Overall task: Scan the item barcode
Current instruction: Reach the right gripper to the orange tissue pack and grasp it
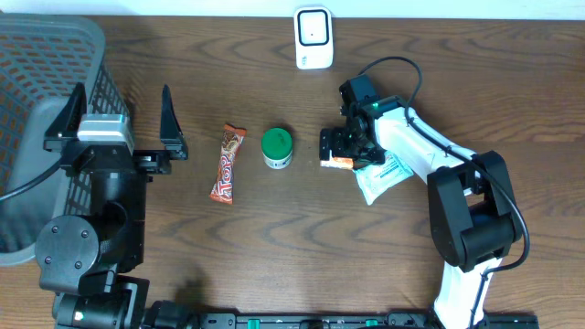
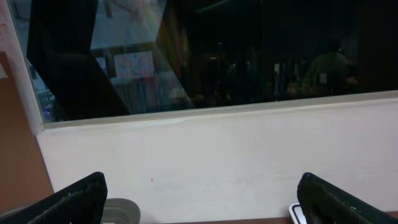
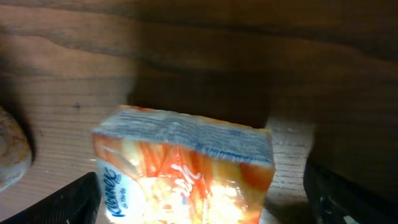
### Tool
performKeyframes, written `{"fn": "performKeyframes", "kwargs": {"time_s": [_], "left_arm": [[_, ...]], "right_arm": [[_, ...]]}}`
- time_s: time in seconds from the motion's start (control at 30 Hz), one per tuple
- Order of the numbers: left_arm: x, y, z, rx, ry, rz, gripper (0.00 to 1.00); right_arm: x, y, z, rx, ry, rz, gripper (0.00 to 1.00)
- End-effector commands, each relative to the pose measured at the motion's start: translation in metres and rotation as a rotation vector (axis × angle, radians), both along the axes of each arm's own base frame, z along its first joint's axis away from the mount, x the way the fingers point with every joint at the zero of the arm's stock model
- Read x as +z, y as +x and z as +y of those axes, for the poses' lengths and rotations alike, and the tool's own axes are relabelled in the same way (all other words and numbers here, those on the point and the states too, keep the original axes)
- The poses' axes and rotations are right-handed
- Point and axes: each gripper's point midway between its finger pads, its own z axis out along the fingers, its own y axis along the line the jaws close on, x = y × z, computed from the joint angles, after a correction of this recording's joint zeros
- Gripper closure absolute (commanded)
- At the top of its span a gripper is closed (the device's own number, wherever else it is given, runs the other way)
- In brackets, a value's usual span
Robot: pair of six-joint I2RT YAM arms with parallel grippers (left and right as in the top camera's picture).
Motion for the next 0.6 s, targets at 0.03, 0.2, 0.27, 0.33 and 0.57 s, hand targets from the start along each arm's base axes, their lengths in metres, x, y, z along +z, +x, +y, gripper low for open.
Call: {"fn": "performKeyframes", "kwargs": {"time_s": [0.03,0.2,0.27,0.33,0.57], "left_arm": [[0.005,-0.003,0.002,0.015,0.011,-0.013,0.02],[0.005,-0.003,0.002,0.015,0.011,-0.013,0.02],[0.005,-0.003,0.002,0.015,0.011,-0.013,0.02],[0.005,-0.003,0.002,0.015,0.011,-0.013,0.02],[0.001,-0.002,0.002,0.015,0.014,0.003,0.02]], "right_arm": [[-0.006,0.001,0.0,-0.002,-0.011,0.009,0.06],[-0.005,0.003,0.001,-0.002,-0.007,-0.001,0.34],[-0.005,0.004,0.002,-0.002,-0.006,-0.004,0.39],[-0.005,0.003,0.002,-0.001,-0.006,-0.002,0.41],[0.004,-0.004,0.006,0.002,0.028,0.051,0.44]]}}
